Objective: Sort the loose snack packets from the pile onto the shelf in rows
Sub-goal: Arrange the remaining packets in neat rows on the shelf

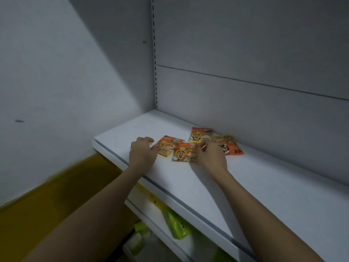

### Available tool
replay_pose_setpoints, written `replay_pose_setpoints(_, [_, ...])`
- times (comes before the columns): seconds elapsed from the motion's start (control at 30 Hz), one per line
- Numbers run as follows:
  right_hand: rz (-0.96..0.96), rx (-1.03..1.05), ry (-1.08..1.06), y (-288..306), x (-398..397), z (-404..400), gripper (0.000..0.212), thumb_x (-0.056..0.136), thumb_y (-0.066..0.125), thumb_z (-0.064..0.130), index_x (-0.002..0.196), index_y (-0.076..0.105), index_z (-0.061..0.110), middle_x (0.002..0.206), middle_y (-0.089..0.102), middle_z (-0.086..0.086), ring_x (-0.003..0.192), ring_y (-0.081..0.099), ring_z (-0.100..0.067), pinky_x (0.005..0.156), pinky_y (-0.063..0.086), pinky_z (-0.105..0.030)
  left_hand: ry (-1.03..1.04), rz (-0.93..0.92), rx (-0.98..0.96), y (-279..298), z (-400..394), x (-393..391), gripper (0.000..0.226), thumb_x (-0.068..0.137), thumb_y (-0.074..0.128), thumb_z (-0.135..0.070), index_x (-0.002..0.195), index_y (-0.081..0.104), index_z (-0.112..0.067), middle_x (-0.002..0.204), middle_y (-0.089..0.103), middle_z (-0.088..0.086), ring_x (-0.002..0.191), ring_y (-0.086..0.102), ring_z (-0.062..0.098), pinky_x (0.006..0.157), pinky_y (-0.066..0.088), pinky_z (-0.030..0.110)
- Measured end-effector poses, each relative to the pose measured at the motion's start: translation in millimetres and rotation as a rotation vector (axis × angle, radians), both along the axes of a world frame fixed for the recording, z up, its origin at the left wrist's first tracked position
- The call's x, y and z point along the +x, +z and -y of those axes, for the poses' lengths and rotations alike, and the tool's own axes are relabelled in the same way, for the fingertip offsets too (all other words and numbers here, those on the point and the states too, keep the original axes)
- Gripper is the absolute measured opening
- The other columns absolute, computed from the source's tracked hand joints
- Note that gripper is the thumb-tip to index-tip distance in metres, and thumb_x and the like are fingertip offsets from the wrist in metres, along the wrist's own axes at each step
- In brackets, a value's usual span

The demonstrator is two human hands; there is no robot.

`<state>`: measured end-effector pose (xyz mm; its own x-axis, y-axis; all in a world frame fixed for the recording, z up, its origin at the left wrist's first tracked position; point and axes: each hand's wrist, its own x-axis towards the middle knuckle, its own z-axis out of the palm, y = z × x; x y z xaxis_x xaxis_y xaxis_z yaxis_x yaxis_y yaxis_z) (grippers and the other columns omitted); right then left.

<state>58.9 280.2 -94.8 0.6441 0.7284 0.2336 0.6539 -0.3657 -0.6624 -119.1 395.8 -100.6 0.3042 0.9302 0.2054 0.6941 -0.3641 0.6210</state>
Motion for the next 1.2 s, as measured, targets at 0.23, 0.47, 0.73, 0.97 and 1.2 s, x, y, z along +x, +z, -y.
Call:
replay_pose_setpoints(0.23, [-0.112, 0.174, -0.159, -24.6, -5.5, -19.3, 0.011, 0.098, 0.050, 0.032, 0.103, 0.052, 0.022, 0.103, 0.064, -0.005, 0.093, 0.062, -0.024, 0.077, 0.050, -0.036, -0.165, -0.177, -0.066, -3.9, -39.3, 22.4, 0.050, 0.092, 0.059, -0.055, 0.127, 0.064, -0.020, 0.134, 0.056, 0.005, 0.129, 0.044, 0.028, 0.104, 0.035, 0.040])
replay_pose_setpoints(0.47, [-0.178, 0.181, -0.003, -19.5, -13.4, -7.5, 0.029, 0.089, 0.070, 0.019, 0.109, 0.050, 0.026, 0.088, 0.063, 0.014, 0.083, 0.063, -0.007, 0.071, 0.053, -0.030, -0.214, 0.578, -0.249, -23.1, -49.4, 30.1, 0.025, 0.090, 0.071, -0.011, 0.091, 0.053, -0.029, 0.101, 0.066, 0.000, 0.096, 0.065, 0.022, 0.075, 0.054, 0.028])
replay_pose_setpoints(0.73, [-0.423, 0.533, -0.067, -11.0, -4.3, -0.7, 0.032, 0.090, 0.065, -0.003, 0.108, 0.057, 0.021, 0.100, 0.063, -0.001, 0.075, 0.063, -0.007, 0.058, 0.052, -0.018, -0.299, 0.844, -0.309, -13.9, -39.9, 19.9, 0.023, 0.098, 0.060, -0.010, 0.118, 0.058, -0.021, 0.108, 0.066, -0.012, 0.093, 0.071, 0.008, 0.072, 0.057, 0.014])
replay_pose_setpoints(0.97, [-0.542, 0.752, -0.088, 8.0, 10.6, -9.9, 0.033, 0.089, 0.066, -0.003, 0.106, 0.058, 0.024, 0.096, 0.065, 0.006, 0.092, 0.065, -0.019, 0.078, 0.059, -0.049, -0.433, 0.921, -0.577, 8.2, -33.3, 48.8, 0.035, 0.102, 0.053, -0.006, 0.130, 0.042, -0.023, 0.110, 0.069, -0.003, 0.086, 0.074, 0.012, 0.060, 0.058, 0.023])
replay_pose_setpoints(1.2, [-0.304, 0.620, -0.100, 33.6, 28.3, -38.1, 0.025, 0.095, 0.062, 0.012, 0.117, 0.054, 0.020, 0.102, 0.062, 0.008, 0.089, 0.063, -0.002, 0.069, 0.054, -0.021, -0.632, 0.787, -0.700, 29.5, -45.5, 116.6, 0.043, 0.088, 0.076, -0.015, 0.127, 0.059, -0.018, 0.118, 0.072, 0.002, 0.105, 0.072, 0.021, 0.093, 0.058, 0.049])
